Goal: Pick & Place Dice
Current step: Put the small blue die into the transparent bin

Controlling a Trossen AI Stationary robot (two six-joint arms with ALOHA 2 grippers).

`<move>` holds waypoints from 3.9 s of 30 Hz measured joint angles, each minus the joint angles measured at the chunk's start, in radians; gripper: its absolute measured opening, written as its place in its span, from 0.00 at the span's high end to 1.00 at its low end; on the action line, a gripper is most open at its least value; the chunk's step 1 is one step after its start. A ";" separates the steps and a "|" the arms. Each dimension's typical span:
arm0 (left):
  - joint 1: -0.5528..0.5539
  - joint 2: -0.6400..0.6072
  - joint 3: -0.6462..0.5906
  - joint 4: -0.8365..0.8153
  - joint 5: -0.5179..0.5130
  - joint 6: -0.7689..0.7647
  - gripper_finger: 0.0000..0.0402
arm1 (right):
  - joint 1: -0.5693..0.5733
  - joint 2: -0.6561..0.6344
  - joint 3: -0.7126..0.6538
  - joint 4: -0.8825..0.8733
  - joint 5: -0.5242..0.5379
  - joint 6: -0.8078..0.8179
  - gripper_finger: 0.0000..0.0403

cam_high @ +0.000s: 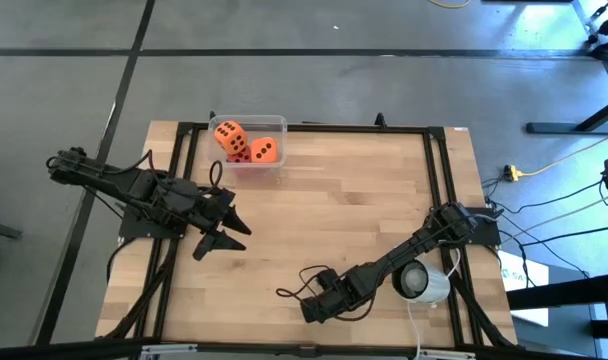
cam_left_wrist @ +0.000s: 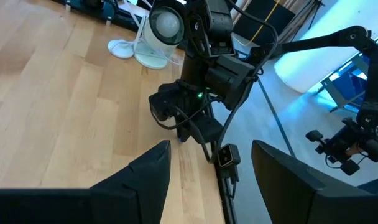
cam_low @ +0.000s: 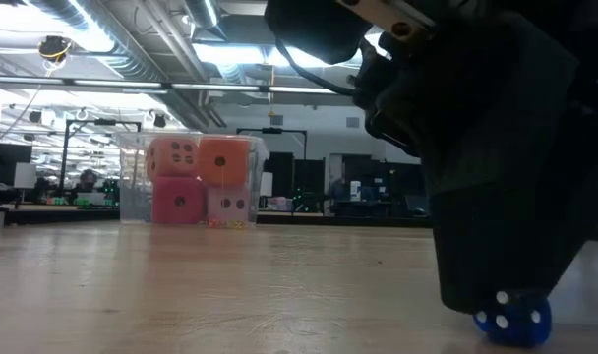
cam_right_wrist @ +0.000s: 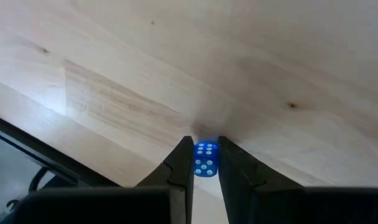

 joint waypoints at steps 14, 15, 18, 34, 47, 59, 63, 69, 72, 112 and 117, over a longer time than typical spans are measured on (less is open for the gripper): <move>0.000 0.000 0.000 0.000 -0.002 0.000 0.47 | -0.048 0.000 -0.001 0.019 0.088 -0.039 0.87; 0.000 0.000 0.000 0.000 -0.002 0.002 0.47 | -0.053 0.000 -0.001 0.019 0.088 -0.043 0.87; 0.000 0.000 0.000 -0.001 -0.002 0.018 0.47 | -0.075 0.000 -0.001 0.019 0.092 -0.067 0.87; 0.001 0.000 0.000 -0.001 -0.009 0.019 0.47 | -0.369 -0.002 0.000 -0.041 0.086 -0.347 0.87; 0.001 0.000 0.000 -0.003 0.008 0.015 0.47 | -0.398 -0.018 -0.004 -0.055 0.058 -0.409 0.69; 0.001 0.000 0.000 -0.003 0.008 0.015 0.47 | -0.397 -0.020 -0.002 -0.054 0.024 -0.369 0.59; 0.001 0.000 0.000 -0.003 0.008 0.015 0.47 | -0.397 -0.020 -0.002 -0.058 0.017 -0.373 0.63; 0.001 0.000 0.000 -0.003 0.008 0.012 0.47 | -0.395 -0.020 -0.002 -0.064 -0.012 -0.380 0.66; 0.001 0.000 0.000 -0.003 0.007 0.002 0.47 | -0.393 -0.020 -0.002 -0.069 -0.015 -0.380 0.66; 0.001 0.000 0.000 -0.002 0.006 0.016 0.47 | -0.409 -0.020 -0.002 -0.054 0.045 -0.357 0.82; 0.001 0.000 0.000 -0.002 0.006 0.016 0.47 | -0.411 -0.015 0.000 -0.047 0.075 -0.360 0.88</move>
